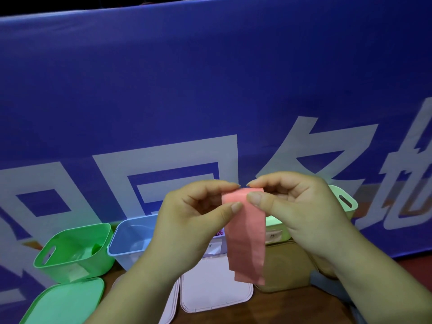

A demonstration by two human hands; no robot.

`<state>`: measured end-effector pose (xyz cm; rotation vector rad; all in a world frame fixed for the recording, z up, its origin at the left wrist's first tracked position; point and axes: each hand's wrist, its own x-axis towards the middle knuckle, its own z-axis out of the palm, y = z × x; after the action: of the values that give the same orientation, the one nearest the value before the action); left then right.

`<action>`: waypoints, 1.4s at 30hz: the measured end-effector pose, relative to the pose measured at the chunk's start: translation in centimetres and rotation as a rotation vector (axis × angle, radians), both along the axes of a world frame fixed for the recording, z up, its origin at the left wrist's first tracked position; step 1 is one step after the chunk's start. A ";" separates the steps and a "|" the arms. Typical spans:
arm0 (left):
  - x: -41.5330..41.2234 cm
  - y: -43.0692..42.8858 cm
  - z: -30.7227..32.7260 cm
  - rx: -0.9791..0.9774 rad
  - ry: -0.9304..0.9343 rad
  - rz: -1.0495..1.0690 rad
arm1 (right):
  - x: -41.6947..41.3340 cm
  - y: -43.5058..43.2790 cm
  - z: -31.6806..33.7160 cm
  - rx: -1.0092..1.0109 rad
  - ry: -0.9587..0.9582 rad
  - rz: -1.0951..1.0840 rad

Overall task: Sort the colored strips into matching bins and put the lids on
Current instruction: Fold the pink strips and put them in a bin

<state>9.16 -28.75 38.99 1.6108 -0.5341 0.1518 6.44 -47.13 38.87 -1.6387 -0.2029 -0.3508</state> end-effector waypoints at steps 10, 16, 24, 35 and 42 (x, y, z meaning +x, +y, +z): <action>0.1 -0.1 0.2 -0.018 0.058 0.024 | -0.1 -0.1 0.2 -0.074 -0.002 -0.015; 0.2 -0.1 0.5 -0.033 0.145 0.031 | -0.4 0.1 -0.3 -0.131 -0.052 -0.031; 0.3 0.1 0.5 -0.018 0.147 0.012 | -0.2 0.2 -0.5 -0.121 -0.077 -0.038; 0.3 0.1 0.3 0.025 -0.061 -0.014 | 0.3 -0.1 -0.1 0.021 0.010 0.044; 0.5 0.0 0.1 -0.017 -0.005 -0.015 | 0.4 -0.1 -0.4 -0.022 -0.007 0.018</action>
<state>9.62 -28.78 39.11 1.5896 -0.5479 0.1489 6.81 -47.25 38.44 -1.6566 -0.2271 -0.3420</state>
